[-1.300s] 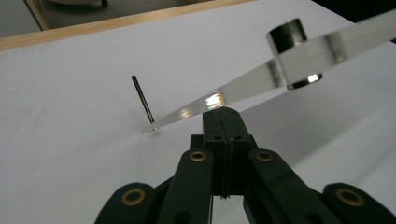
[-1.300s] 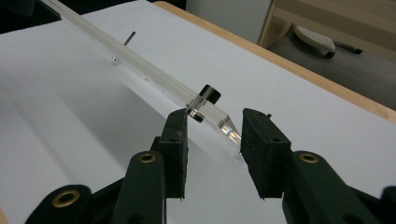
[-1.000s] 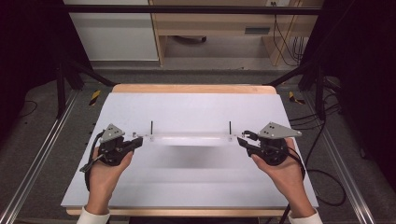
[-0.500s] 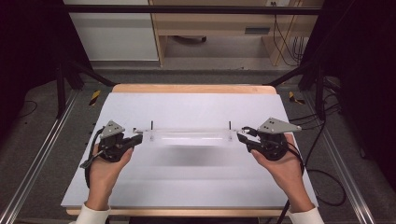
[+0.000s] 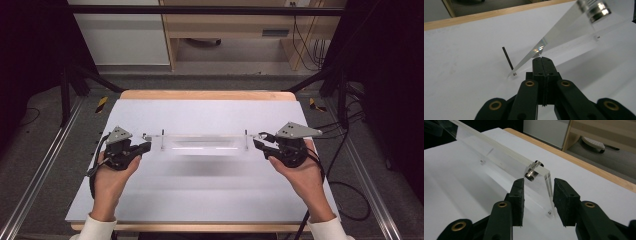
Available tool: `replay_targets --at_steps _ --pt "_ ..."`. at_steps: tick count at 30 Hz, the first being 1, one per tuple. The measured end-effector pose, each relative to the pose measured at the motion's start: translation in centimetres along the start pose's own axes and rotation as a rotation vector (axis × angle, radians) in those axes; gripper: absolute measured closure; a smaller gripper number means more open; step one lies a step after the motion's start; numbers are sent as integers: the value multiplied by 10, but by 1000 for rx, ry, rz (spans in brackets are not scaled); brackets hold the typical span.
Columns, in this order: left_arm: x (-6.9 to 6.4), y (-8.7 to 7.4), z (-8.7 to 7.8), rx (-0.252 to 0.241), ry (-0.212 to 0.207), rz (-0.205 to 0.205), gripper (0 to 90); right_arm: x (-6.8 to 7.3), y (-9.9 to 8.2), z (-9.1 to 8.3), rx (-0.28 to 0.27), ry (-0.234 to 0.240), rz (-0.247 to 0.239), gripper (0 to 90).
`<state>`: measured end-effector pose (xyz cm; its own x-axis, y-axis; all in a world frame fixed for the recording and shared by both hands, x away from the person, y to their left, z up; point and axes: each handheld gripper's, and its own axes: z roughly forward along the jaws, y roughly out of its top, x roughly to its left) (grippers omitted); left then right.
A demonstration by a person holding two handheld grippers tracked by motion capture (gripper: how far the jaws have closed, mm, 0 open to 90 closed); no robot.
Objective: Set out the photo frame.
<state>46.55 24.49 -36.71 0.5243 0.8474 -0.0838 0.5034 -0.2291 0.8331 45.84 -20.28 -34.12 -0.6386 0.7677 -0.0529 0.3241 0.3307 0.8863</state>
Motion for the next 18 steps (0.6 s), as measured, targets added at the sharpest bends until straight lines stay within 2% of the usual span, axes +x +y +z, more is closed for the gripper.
replay_targets --at_steps 18 --pt "8 6 6 12 7 -13 895 -7 9 6 0 1 -1 618"
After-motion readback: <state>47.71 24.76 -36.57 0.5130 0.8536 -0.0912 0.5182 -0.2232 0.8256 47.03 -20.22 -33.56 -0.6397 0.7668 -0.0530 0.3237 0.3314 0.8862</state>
